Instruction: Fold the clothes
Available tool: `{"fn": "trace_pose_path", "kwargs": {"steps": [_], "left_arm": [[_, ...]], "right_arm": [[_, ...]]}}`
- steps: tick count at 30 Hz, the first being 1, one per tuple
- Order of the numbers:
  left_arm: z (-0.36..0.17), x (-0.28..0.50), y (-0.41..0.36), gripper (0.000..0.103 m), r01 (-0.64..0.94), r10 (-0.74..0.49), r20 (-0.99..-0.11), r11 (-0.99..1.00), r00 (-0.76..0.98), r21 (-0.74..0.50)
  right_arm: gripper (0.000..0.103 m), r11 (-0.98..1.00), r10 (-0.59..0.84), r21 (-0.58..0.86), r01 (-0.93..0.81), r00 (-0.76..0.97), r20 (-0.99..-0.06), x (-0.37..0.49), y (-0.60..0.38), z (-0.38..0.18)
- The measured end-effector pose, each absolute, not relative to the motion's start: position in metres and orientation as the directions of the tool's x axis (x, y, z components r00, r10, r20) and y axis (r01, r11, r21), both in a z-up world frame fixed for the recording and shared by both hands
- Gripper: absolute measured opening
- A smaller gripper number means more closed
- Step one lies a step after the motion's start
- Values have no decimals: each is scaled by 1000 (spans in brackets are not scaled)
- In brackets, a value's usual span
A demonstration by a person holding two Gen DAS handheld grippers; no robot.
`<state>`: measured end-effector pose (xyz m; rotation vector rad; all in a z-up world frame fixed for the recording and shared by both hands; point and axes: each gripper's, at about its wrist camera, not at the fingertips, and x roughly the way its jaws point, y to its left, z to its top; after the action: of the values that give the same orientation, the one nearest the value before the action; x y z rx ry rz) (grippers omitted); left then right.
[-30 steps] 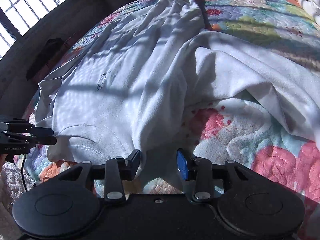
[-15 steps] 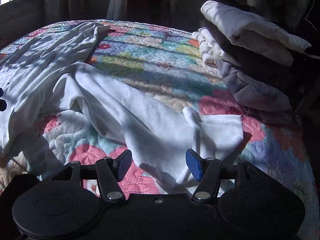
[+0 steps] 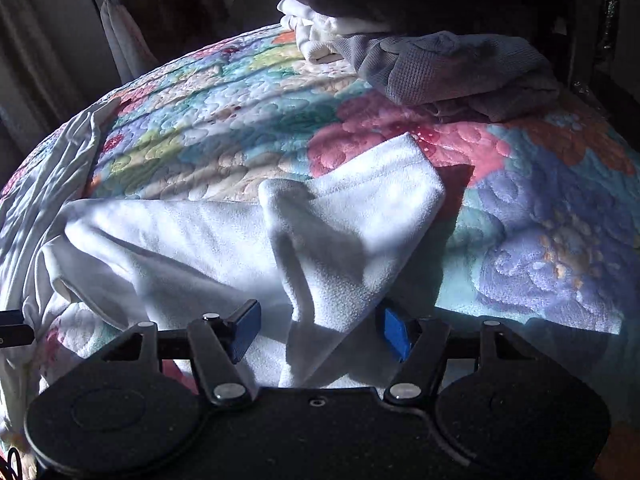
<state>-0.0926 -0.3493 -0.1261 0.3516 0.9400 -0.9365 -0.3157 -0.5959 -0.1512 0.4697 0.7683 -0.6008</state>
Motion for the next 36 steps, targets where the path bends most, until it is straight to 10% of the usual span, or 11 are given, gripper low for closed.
{"fn": "trace_pose_path", "kwargs": {"steps": [1, 2, 6, 13, 24, 30, 36], "left_arm": [[-126, -91, -346, 50, 807, -530, -811, 576, 249, -129], [-125, -91, -345, 50, 807, -537, -807, 574, 245, -136], [-120, -95, -350, 51, 813, -551, -803, 561, 228, -154], [-124, -91, -348, 53, 739, -596, -793, 589, 125, -327], [-121, -126, -372, 52, 917, -487, -840, 398, 240, 31], [-135, -131, -378, 12, 908, -458, -827, 395, 326, 138], [-92, -122, -357, 10, 913, -593, -788, 394, 164, -107]], "right_arm": [[19, 752, -354, 139, 645, 572, -740, -313, -594, -151], [6, 774, -391, 78, 628, 571, -722, -311, -591, -147], [6, 731, -645, -227, 643, 544, -536, -312, -593, -110], [6, 693, -700, -238, 681, 554, -451, -337, -637, -67], [21, 623, -737, -251, 741, 449, -505, -341, -666, -103], [4, 615, -665, -117, 780, 433, -609, -361, -687, -127], [3, 619, -763, -222, 754, 509, -398, -379, -662, -85]]}}
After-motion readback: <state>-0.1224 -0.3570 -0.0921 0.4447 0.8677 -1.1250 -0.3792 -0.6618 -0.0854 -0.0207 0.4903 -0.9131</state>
